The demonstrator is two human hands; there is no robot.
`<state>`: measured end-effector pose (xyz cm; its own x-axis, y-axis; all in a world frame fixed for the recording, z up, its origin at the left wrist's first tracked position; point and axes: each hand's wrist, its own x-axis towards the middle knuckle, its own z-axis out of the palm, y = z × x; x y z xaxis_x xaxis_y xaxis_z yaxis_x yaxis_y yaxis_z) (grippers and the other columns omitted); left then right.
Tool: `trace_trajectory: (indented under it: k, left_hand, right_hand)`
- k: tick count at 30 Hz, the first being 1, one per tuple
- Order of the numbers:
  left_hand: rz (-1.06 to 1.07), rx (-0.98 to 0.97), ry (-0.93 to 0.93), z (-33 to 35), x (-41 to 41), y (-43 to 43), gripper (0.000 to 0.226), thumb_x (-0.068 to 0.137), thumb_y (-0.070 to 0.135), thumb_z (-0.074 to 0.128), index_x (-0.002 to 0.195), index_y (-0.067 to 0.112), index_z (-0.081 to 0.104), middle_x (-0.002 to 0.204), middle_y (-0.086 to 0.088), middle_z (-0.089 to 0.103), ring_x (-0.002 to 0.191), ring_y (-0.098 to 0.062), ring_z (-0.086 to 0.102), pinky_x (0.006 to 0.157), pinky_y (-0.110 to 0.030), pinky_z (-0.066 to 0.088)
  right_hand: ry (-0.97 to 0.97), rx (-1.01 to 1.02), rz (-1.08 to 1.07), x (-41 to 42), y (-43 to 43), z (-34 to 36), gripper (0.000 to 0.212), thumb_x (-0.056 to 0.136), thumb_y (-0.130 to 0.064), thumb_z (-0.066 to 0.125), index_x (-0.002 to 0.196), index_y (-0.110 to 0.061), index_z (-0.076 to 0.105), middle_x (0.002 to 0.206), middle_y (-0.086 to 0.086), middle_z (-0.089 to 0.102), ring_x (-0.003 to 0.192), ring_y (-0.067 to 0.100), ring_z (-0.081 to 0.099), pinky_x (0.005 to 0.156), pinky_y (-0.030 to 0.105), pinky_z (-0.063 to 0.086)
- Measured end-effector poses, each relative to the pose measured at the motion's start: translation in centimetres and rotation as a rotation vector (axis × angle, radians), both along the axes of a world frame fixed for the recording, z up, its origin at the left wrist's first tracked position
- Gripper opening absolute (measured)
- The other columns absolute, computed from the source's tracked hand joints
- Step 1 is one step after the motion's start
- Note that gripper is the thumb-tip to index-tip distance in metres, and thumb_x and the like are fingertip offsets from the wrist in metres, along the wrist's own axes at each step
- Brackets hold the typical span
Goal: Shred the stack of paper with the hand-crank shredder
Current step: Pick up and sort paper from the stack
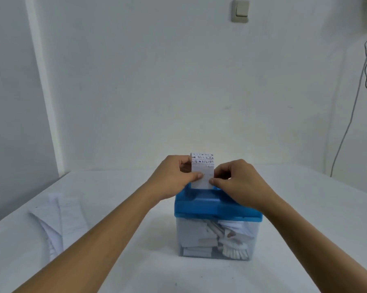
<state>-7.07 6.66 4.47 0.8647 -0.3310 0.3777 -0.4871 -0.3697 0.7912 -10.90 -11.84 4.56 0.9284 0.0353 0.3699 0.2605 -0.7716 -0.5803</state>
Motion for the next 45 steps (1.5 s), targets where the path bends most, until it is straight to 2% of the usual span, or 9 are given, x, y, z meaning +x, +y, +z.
trace_trajectory:
  k: [8,15,25,28,33,36,38,41,45]
  left_hand:
    - [0.022,0.152,-0.013,-0.6,-0.1,0.7,0.022,0.091,0.02,0.076,0.103,0.037,0.068,0.094,0.024,0.071,0.083,0.015,0.064,0.073,-0.005,0.048]
    - [0.057,0.211,-0.019,-0.7,0.1,0.5,0.012,0.092,0.022,0.074,0.101,0.029,0.072,0.098,0.019,0.071,0.091,0.006,0.064,0.079,-0.013,0.051]
    - [0.069,-0.075,0.179,-3.1,-0.7,-0.9,0.013,0.099,0.025,0.064,0.107,0.03,0.073,0.109,0.01,0.073,0.103,-0.013,0.067,0.097,-0.035,0.055]
    - [0.053,-0.15,0.185,-3.4,-0.8,-1.0,0.017,0.098,0.021,0.064,0.103,0.034,0.074,0.107,0.017,0.074,0.103,-0.009,0.067,0.097,-0.033,0.054]
    - [0.03,-0.224,0.171,-3.9,-1.0,-1.1,0.019,0.099,0.016,0.063,0.102,0.031,0.073,0.109,0.018,0.073,0.103,-0.006,0.066,0.093,-0.024,0.052]
    - [0.02,-0.241,0.139,-4.2,-1.1,-1.3,0.02,0.099,0.014,0.061,0.103,0.031,0.072,0.112,0.018,0.071,0.105,-0.004,0.065,0.093,-0.022,0.052]
    - [0.021,-0.237,0.114,-4.3,-1.0,-1.3,0.022,0.1,0.014,0.061,0.102,0.033,0.07,0.113,0.019,0.07,0.107,-0.004,0.064,0.093,-0.021,0.051]
    - [0.029,-0.234,0.105,-4.3,-0.9,-1.4,0.02,0.1,0.014,0.06,0.103,0.031,0.07,0.118,0.016,0.07,0.109,-0.006,0.063,0.094,-0.023,0.051]
    - [0.037,-0.245,0.108,-4.6,-0.9,-1.4,0.019,0.1,0.015,0.06,0.109,0.029,0.07,0.119,0.012,0.069,0.111,-0.008,0.063,0.096,-0.026,0.052]
  right_hand:
    - [-0.078,-0.014,-0.052,-0.3,0.1,-0.8,0.01,0.093,-0.026,0.063,0.088,-0.022,0.071,0.087,-0.007,0.071,0.079,0.015,0.066,0.08,0.035,0.06]
    - [-0.086,-0.105,-0.076,-0.6,0.3,-1.0,0.012,0.092,-0.028,0.062,0.083,-0.024,0.069,0.086,-0.008,0.069,0.076,0.014,0.065,0.075,0.036,0.06]
    - [-0.132,-0.187,-0.088,-0.5,0.6,-1.1,0.015,0.094,-0.032,0.06,0.082,-0.023,0.065,0.084,-0.007,0.065,0.076,0.015,0.063,0.075,0.036,0.058]
    - [-0.203,-0.053,-0.059,-0.9,-0.3,-1.0,0.003,0.095,-0.035,0.063,0.097,-0.033,0.062,0.095,-0.015,0.064,0.09,0.005,0.061,0.078,0.02,0.051]
    - [-0.428,0.292,-0.193,-5.0,-5.1,-3.0,0.039,0.096,0.001,0.053,0.116,-0.032,0.058,0.109,-0.011,0.065,0.098,-0.006,0.059,0.075,0.006,0.045]
    - [-0.182,0.047,-0.168,-7.0,-7.2,-6.9,0.068,0.089,0.008,0.052,0.131,-0.045,0.043,0.136,-0.009,0.059,0.118,-0.001,0.055,0.098,0.015,0.042]
    - [0.018,-0.154,-0.095,-7.5,-7.3,-9.2,0.087,0.088,0.001,0.051,0.145,-0.055,0.015,0.153,-0.02,0.037,0.135,0.001,0.04,0.111,0.019,0.03]
    - [0.085,-0.205,-0.068,-7.6,-6.8,-10.6,0.085,0.098,-0.01,0.043,0.154,-0.048,-0.009,0.147,-0.028,0.02,0.142,-0.003,0.025,0.116,0.018,0.021]
    - [0.004,-0.197,-0.112,-5.7,-7.0,-11.1,0.077,0.101,-0.013,0.047,0.156,-0.038,-0.001,0.156,-0.026,0.009,0.141,-0.011,0.008,0.116,0.014,0.006]
